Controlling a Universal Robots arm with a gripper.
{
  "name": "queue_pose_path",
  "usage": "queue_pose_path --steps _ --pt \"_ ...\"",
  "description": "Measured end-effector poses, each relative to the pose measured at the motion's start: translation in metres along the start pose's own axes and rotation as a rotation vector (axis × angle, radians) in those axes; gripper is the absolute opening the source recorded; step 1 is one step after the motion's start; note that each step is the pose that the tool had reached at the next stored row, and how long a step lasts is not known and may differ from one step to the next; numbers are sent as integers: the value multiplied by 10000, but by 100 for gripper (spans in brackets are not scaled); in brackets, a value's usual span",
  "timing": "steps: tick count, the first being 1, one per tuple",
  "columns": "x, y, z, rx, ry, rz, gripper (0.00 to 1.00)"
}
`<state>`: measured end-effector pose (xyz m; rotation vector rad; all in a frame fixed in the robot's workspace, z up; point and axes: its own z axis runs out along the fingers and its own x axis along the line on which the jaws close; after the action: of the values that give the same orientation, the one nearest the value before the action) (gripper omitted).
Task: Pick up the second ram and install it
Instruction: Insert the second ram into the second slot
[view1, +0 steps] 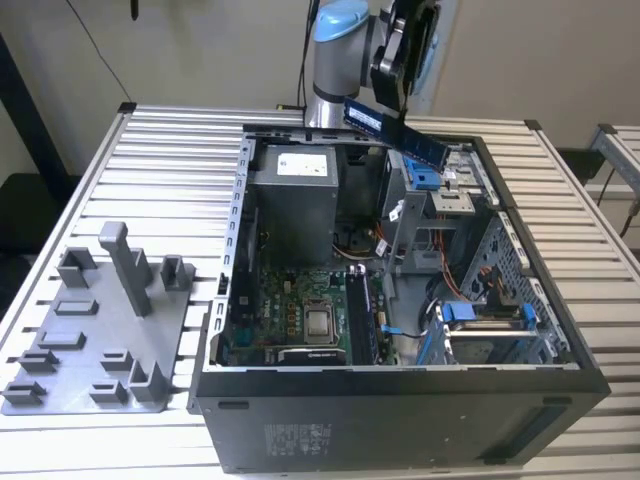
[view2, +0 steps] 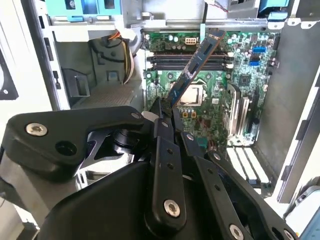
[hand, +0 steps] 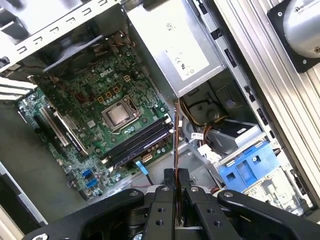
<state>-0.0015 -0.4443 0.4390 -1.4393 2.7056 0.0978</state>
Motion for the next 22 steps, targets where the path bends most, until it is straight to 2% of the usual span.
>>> queue_pose_path --steps 5,7,19,22 --pt "1 -1 6 39 -5 496 14" --pt "1 -1 9 77 -12 885 14" --pt "2 -1 24 218 -42 2371 14" --pt "3 -1 27 198 -10 2643 14"
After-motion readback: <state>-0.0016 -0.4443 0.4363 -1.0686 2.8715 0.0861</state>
